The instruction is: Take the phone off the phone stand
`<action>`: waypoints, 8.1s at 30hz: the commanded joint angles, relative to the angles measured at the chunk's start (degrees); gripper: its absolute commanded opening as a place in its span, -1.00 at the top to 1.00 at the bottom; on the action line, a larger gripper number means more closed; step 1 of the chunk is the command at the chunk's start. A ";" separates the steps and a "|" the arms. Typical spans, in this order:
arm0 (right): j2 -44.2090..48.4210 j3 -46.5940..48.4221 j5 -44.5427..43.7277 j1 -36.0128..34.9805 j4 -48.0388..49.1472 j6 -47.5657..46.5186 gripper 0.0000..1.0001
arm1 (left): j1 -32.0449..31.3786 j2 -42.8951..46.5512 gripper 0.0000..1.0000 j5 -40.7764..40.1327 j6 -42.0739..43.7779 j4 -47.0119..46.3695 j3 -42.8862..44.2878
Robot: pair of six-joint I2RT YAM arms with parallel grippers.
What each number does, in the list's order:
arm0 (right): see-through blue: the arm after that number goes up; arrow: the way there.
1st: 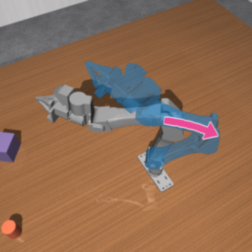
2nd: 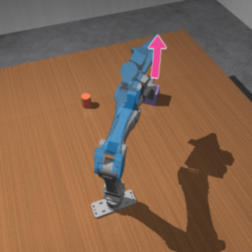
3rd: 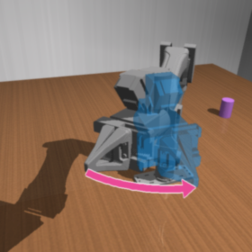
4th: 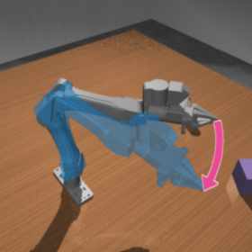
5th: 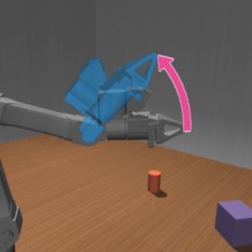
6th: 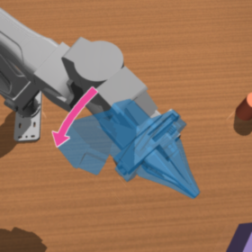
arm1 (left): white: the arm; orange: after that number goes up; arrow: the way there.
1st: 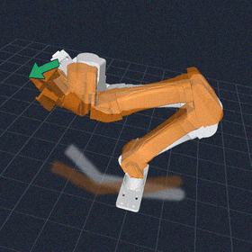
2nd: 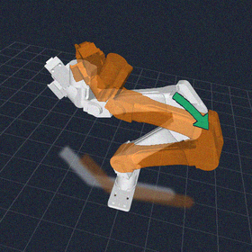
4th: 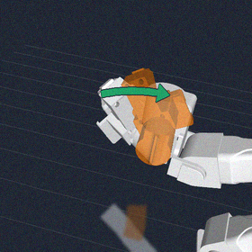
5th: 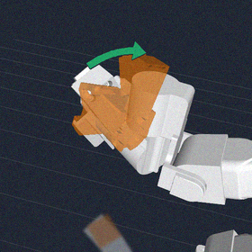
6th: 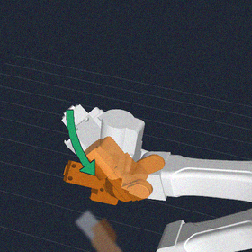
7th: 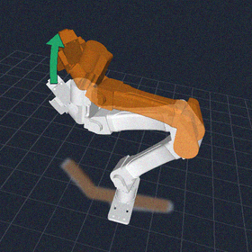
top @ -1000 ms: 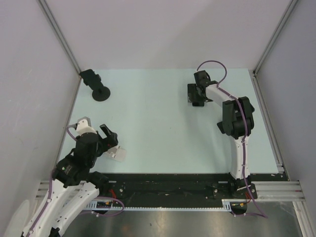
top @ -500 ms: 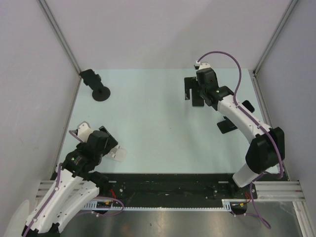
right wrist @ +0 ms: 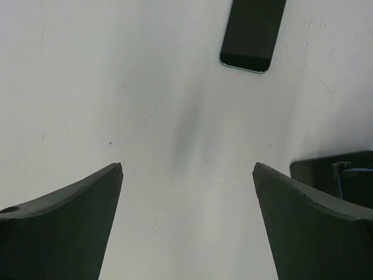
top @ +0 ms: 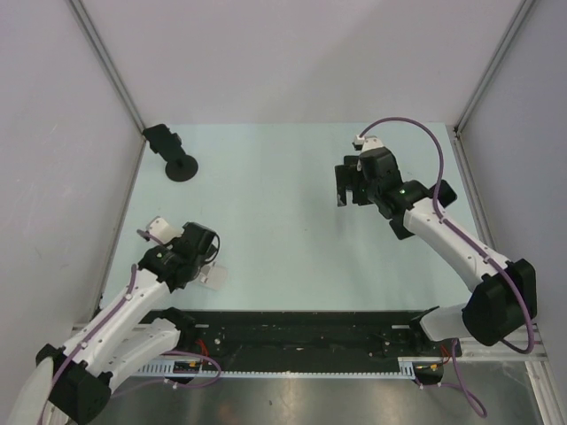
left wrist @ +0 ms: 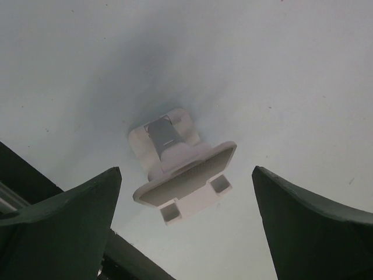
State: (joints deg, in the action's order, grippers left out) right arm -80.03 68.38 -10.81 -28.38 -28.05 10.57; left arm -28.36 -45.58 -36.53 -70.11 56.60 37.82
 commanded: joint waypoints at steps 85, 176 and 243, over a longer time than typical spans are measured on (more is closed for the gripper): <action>21.67 -7.82 1.41 0.69 -6.57 -3.98 -0.99 | 10.25 -73.25 0.18 48.66 67.29 -49.57 53.85; -15.42 5.10 -45.88 20.65 -16.33 47.96 -0.92 | -18.92 2.52 -1.00 23.09 68.61 -45.88 1.90; -55.13 59.49 4.65 23.19 -16.67 -17.25 0.80 | -2.84 -15.40 -1.00 11.83 66.68 -50.44 1.20</action>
State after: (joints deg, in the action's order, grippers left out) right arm -132.53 120.57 -9.56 -6.70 -42.50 -6.68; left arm -31.70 -57.98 -23.42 -2.59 9.39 39.11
